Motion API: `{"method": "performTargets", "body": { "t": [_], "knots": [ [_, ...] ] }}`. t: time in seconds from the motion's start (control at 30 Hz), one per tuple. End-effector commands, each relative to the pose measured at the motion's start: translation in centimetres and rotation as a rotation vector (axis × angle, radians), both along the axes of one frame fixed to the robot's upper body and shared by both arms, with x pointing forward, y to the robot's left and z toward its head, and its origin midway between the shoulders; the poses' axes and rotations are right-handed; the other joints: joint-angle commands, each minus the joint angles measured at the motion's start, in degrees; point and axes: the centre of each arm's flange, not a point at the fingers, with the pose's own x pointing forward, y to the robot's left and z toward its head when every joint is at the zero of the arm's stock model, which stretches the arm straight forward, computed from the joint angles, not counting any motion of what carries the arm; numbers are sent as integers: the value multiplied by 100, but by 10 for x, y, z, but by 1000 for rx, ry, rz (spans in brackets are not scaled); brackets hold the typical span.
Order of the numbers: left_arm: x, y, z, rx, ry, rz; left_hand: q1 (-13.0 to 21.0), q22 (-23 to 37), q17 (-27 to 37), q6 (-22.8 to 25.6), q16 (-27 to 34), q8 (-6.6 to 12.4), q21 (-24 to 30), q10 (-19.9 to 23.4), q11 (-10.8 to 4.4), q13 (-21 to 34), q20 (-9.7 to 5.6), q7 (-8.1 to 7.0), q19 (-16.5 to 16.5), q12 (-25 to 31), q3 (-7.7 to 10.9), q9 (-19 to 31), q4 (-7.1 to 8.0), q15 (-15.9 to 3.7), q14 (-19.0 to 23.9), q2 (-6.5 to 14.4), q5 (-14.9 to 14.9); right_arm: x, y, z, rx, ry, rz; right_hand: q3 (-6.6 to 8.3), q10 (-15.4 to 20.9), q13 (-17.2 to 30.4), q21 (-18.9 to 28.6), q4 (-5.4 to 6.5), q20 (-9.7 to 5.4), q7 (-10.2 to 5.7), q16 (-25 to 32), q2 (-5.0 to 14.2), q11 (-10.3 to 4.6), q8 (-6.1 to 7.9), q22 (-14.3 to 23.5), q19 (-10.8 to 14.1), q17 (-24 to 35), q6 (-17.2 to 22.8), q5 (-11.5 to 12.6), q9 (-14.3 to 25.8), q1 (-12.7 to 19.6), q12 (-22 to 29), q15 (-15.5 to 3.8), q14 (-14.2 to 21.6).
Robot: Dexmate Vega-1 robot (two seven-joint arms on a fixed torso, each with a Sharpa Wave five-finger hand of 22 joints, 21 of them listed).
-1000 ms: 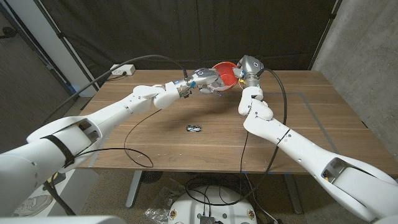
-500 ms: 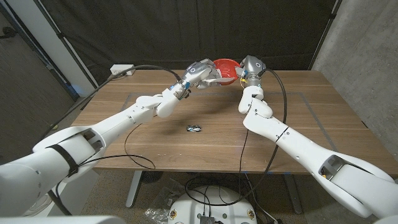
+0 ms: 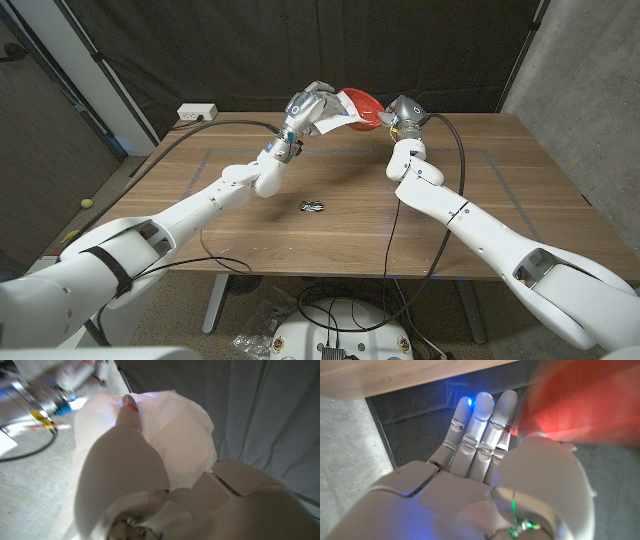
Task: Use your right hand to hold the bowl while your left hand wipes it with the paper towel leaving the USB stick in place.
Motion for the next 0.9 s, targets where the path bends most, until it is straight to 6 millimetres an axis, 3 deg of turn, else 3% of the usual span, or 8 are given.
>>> {"method": "performTargets", "body": {
  "t": [0.03,0.43,0.9],
  "knots": [
    [-10,33,2,-181,-74,-1,-6,21,31,33,-23,-16,60,56,-10,31,-130,-10,81,11,27,16,6,-671,56,-32,17,6,-13,-1,93,45,55,1,-38,19,-13,9,-711,9,-11,142,17,31,20,-63,38,3,0,118,33,-14,-167,116],
    [-11,44,2,-246,-85,13,7,23,128,55,-61,-51,100,90,-12,98,-178,-11,106,27,54,23,20,-676,115,-51,-3,12,-26,-6,188,85,136,-15,-47,46,-77,3,-686,23,-42,163,38,32,12,-101,73,-10,17,199,66,-33,-168,86],
    [-7,58,-3,-369,-48,18,20,25,220,91,-102,-79,138,108,-14,151,-188,-5,111,18,78,26,30,-677,138,-65,-15,9,-49,-16,414,129,425,-24,-52,76,-124,-5,-684,40,-56,175,75,12,10,-105,100,0,29,199,101,-39,-169,79]
  ]
}}
